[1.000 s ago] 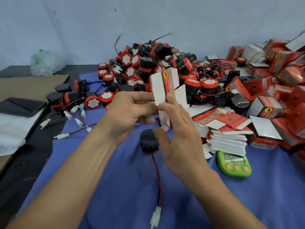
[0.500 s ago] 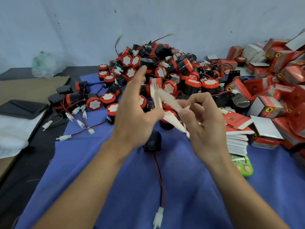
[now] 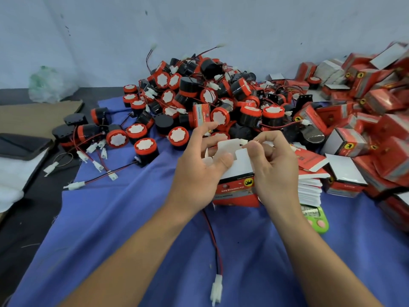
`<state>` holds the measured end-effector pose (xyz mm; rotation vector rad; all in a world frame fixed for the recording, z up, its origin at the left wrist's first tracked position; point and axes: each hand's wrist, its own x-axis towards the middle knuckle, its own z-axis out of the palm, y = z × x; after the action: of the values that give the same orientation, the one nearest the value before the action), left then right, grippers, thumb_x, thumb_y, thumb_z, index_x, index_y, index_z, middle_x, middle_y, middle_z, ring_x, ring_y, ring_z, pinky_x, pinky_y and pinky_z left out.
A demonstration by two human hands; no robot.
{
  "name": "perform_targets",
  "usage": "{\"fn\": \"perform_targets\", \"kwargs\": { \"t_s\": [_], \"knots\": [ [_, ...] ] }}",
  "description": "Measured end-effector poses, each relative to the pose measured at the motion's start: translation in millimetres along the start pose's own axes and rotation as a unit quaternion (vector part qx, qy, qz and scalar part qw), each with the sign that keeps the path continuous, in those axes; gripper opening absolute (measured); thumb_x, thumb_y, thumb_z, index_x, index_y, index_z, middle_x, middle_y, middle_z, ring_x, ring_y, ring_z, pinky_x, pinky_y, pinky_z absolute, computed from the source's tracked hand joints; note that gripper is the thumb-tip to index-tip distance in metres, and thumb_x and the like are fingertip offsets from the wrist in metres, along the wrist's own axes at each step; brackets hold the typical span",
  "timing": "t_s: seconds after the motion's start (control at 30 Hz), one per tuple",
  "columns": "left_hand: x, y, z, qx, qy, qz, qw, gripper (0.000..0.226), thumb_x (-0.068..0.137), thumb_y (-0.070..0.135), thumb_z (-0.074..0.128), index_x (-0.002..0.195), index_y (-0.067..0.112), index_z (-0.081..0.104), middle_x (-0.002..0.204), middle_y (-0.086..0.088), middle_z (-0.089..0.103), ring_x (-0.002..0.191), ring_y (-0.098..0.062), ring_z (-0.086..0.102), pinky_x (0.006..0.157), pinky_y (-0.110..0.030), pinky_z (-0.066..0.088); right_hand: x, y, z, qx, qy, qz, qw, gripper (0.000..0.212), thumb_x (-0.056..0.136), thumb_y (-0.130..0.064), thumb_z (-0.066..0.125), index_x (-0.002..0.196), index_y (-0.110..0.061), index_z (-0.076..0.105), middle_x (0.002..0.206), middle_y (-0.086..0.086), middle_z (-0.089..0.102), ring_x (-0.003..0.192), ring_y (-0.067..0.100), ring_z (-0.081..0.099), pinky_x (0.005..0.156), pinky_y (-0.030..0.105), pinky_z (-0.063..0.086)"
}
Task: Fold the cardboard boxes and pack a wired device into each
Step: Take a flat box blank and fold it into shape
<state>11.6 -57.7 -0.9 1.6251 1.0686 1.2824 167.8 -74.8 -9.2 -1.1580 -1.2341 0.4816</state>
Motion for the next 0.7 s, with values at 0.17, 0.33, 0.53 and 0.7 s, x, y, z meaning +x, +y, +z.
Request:
{"fn": "perform_targets", "kwargs": {
  "t_s": [0.17,0.33,0.53,0.7],
  "knots": [
    [2.2,-5.1,2.5,0.069,0.005,-0.082,0.994,0.048,0.094,0.037,0.074,0.134,0.045,0.048,0.11,0.015,0.067,0.088,0.01,0.065,0.062,-0.009,0.05,-2.6,1.0,5.0,0.035,0.002,0.066,0.997,0.02,0.096,-0.046,0.057,0.093,-0.026,0.059,0.076,0.027,0.065,0.057,0.043,0.048,0.05,0.052,0.043],
    [1.7,-4.8,1.0,0.13,-0.02,-0.093,0.987,0.051,0.093,0.017,0.072,0.119,0.054,0.047,0.094,0.015,0.07,0.084,0.003,0.066,0.058,-0.013,0.051,0.7,1.5,-0.4,0.141,-0.08,0.144,0.976,0.009,0.096,-0.017,0.068,0.088,-0.018,0.066,0.062,0.009,0.061,0.055,0.021,0.055,0.05,0.032,0.045],
    [-1.8,-7.3,-0.2,0.141,0.003,-0.068,0.988,0.071,0.081,-0.012,0.059,0.127,0.041,0.05,0.093,0.014,0.069,0.089,0.004,0.063,0.055,-0.015,0.05,5.0,2.5,-3.5,0.226,-0.191,0.162,0.941,0.007,0.088,-0.013,0.072,0.094,-0.012,0.075,0.093,0.011,0.074,0.088,0.023,0.069,0.075,0.036,0.056],
    [-5.4,-3.2,1.8,0.144,0.122,-0.03,0.982,0.079,0.085,-0.015,0.055,0.146,0.034,0.044,0.093,0.017,0.062,0.091,0.006,0.061,0.058,-0.011,0.046,5.3,3.3,1.0,0.243,-0.167,0.225,0.929,0.022,0.096,-0.024,0.063,0.109,-0.019,0.081,0.114,0.007,0.077,0.111,0.022,0.071,0.087,0.031,0.058]
  ]
}}
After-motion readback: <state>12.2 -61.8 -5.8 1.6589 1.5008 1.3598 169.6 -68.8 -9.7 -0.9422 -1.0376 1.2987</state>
